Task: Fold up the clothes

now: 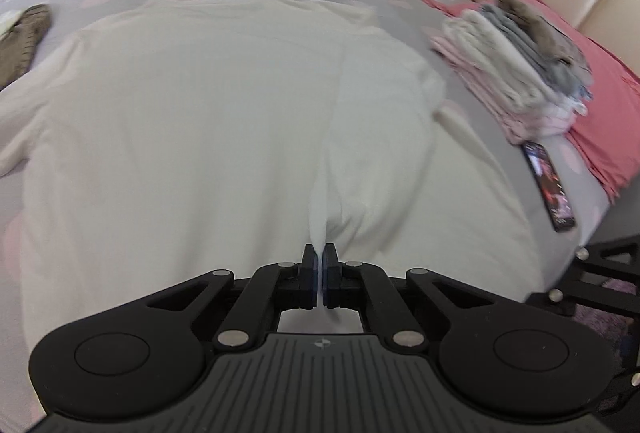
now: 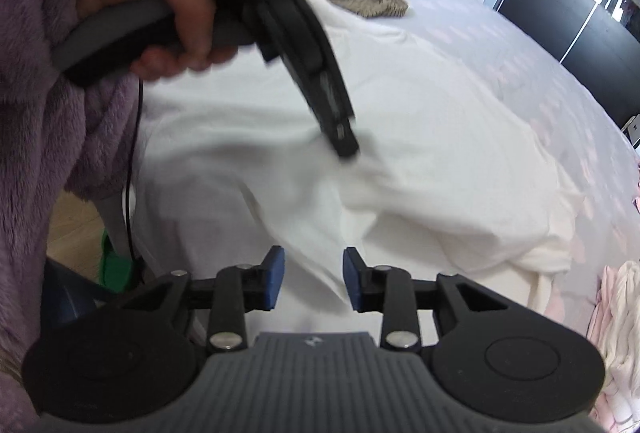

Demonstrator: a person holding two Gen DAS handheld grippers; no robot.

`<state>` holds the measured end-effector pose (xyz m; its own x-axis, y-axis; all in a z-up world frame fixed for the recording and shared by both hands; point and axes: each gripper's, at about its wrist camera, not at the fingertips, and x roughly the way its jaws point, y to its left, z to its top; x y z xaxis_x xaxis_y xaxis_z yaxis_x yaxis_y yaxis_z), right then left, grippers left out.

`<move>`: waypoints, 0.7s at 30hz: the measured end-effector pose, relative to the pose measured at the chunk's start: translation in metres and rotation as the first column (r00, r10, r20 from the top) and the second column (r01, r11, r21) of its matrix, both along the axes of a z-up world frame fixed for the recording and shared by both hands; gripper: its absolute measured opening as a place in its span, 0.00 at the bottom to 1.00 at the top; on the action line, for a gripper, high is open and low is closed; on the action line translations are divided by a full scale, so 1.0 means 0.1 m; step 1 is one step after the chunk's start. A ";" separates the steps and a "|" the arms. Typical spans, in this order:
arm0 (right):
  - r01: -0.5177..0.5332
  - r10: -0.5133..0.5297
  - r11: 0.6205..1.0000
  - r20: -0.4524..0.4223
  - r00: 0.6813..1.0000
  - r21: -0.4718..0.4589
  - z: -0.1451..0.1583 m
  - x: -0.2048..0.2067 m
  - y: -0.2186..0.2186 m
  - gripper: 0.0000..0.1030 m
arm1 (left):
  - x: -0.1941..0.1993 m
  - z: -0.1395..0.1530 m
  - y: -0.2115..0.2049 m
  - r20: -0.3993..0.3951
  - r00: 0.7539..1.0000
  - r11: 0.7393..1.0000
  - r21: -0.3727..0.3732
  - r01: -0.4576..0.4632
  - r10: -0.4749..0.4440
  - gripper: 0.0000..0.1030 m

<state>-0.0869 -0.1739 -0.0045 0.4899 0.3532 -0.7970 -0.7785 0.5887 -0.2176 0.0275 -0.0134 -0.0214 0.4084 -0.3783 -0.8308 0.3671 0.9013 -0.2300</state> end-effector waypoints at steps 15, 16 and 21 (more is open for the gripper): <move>0.102 -0.106 0.988 -0.024 0.994 -0.113 -0.29 0.22 -0.22 0.44 | -0.45 0.14 -0.20 0.125 0.973 0.979 0.081 0.186 -0.195 0.44; 0.110 -0.115 0.985 -0.030 0.993 -0.134 -0.32 0.23 -0.21 0.44 | -0.50 0.12 -0.28 0.116 0.966 0.972 0.088 0.220 -0.229 0.44; 0.171 -0.185 0.969 -0.068 0.980 -0.179 -0.37 0.33 -0.31 0.43 | -0.64 -0.14 -0.64 0.050 0.935 0.927 0.157 0.340 -0.352 0.39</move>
